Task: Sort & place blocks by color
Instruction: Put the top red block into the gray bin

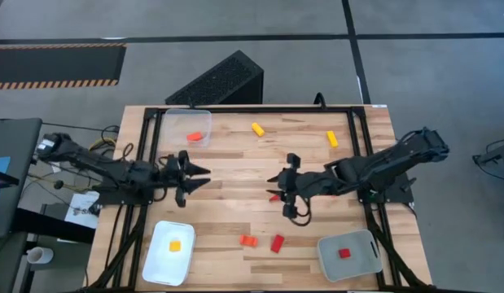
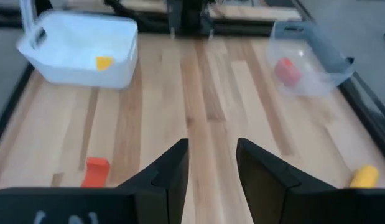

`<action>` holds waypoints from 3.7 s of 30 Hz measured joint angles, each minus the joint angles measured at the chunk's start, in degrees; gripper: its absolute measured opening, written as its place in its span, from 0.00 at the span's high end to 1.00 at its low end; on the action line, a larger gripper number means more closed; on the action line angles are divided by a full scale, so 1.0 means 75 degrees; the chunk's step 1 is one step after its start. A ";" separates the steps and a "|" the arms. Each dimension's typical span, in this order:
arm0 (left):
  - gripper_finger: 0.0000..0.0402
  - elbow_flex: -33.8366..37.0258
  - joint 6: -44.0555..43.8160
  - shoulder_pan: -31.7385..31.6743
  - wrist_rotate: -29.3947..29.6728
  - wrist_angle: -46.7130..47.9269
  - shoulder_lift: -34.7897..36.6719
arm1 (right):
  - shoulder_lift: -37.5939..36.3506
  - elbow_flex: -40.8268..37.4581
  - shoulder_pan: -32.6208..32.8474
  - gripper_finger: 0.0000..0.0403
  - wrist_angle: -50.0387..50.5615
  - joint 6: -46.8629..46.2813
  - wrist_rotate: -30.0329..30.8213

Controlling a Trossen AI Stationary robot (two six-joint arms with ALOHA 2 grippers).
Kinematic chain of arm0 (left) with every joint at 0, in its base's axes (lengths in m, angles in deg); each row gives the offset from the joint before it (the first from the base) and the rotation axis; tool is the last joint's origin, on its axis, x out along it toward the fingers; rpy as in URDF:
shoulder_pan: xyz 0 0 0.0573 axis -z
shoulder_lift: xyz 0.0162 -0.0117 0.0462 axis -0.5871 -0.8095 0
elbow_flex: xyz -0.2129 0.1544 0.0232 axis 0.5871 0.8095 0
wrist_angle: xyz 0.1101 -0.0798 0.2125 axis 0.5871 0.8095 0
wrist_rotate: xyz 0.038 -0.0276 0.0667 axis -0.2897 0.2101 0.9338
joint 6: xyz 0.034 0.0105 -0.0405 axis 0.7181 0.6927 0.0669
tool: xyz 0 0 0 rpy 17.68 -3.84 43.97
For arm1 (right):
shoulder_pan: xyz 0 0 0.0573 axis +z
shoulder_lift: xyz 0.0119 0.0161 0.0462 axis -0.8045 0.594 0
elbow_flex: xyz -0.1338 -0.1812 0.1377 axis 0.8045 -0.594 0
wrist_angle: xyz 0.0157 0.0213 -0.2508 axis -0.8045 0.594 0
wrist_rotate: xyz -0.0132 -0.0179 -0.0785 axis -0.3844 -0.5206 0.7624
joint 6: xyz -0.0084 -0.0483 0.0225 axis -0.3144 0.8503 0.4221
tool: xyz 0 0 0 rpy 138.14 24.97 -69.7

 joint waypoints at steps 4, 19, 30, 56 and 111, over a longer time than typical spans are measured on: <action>0.69 -0.0006 0.0003 0.0672 0.0579 -0.0545 -0.0538 | 0.0435 -0.0005 -0.0003 0.60 -0.0322 -0.0003 -0.0117; 0.69 -0.0012 0.0355 0.2060 0.1742 -0.1595 -0.1587 | 0.1128 -0.0003 -0.0548 0.60 -0.0780 -0.0187 -0.1621; 0.69 -0.0012 0.0609 0.2380 0.1948 -0.1268 -0.1593 | 0.1099 -0.0003 -0.0271 0.62 0.0682 -0.1252 -0.1631; 0.69 -0.0012 -0.0583 0.2399 0.1867 -0.1487 -0.2335 | 0.1307 0.0000 0.1072 0.61 0.1587 -0.2725 -0.1376; 0.69 -0.0012 -0.0419 0.2396 0.1856 -0.1867 -0.2761 | 0.1156 -0.2800 -0.1639 0.43 -0.1300 -0.0487 -0.2692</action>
